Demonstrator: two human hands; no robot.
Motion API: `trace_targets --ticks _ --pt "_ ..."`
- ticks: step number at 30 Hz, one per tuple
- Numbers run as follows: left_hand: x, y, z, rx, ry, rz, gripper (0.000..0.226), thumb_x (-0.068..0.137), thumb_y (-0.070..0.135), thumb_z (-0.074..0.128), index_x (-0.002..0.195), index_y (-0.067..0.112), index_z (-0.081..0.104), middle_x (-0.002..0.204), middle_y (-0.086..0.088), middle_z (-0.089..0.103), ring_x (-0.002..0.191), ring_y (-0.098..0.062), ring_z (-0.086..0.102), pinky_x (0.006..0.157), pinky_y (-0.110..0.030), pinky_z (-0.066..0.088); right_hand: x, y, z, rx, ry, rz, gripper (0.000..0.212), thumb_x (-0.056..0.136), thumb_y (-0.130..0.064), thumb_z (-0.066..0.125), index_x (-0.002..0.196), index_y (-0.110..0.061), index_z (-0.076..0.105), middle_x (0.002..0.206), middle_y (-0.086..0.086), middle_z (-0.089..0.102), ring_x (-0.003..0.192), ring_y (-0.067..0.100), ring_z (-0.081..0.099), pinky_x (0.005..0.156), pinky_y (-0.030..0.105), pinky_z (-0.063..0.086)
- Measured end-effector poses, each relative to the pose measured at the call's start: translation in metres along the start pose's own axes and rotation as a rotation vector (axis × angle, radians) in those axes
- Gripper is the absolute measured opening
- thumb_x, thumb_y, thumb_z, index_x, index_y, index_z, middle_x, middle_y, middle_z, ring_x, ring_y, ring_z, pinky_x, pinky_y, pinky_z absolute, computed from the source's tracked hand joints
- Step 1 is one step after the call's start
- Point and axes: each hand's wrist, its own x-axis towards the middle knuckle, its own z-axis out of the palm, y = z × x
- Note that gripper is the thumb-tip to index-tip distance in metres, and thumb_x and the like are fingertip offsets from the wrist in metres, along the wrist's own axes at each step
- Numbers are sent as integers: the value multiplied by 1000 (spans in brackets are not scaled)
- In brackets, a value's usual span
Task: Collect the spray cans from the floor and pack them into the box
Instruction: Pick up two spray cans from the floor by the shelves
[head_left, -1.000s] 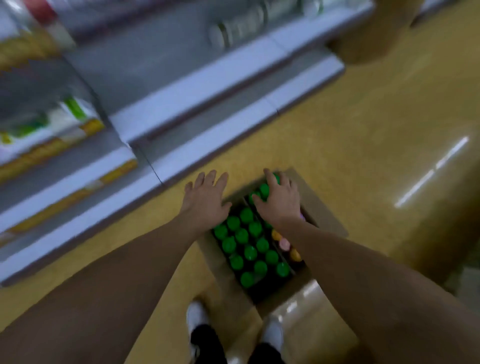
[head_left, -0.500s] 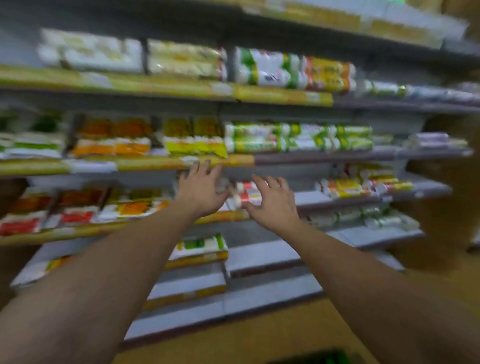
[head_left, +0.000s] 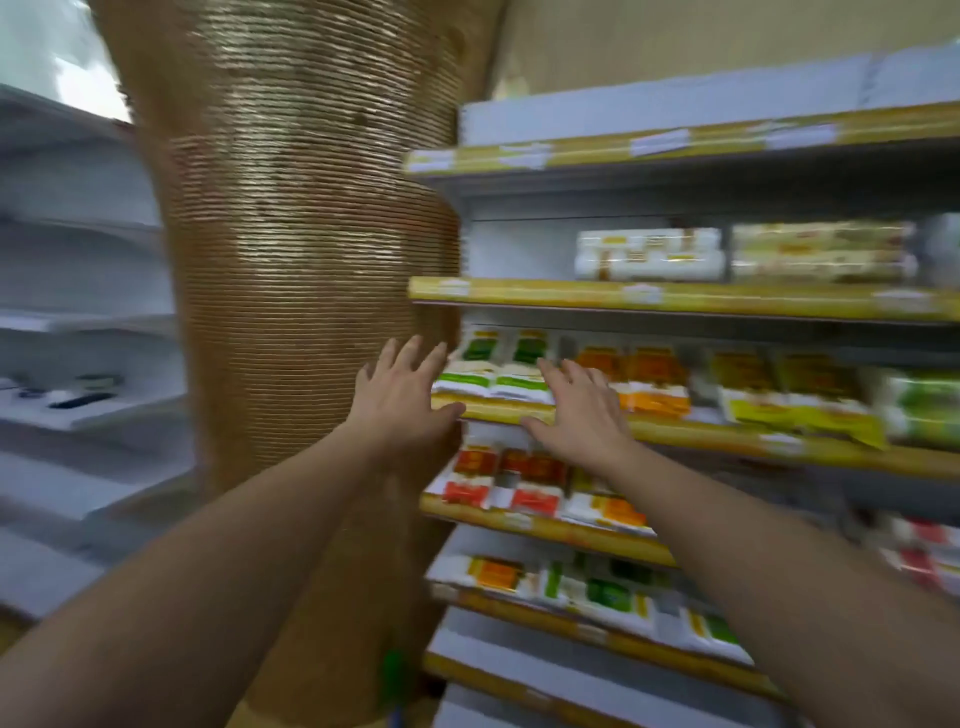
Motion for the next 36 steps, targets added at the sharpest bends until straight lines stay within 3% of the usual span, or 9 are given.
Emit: trace_targets --ticks 9,16,20,30,36 --pt "-33 -169 -12 135 -26 -299 87 90 74 44 160 36 9 170 -3 4 155 -30 -1 122 -59 16 72 -157 85 197 -101 -206 85 91 -62 58 159 -31 20 165 10 21 148 34 21 119 47 28" --pt "-9 -248 14 220 -51 -308 89 90 75 44 160 37 7 170 -3 0 155 -29 -1 121 -60 17 146 -220 152 239 -181 -282 86 91 -59 61 160 -30 18 166 11 17 149 35 21 120 49 28" --pt "21 -293 31 209 -56 -399 90 88 77 46 160 37 9 169 -6 5 155 -31 3 121 -57 18 195 -248 187 295 -214 -303 85 92 -57 61 160 -29 18 166 9 15 150 34 18 120 51 29" --pt "73 -369 155 111 -229 -440 90 89 69 53 160 34 11 169 -9 6 155 -32 1 121 -59 18 248 -286 322 312 -342 -233 83 90 -56 65 158 -30 23 162 7 23 147 31 27 115 52 36" --pt "93 -426 276 -26 -396 -422 88 91 68 51 161 31 13 169 -9 4 155 -33 0 122 -58 16 257 -274 429 252 -532 -108 79 93 -50 64 158 -29 24 162 8 23 148 33 25 119 55 30"
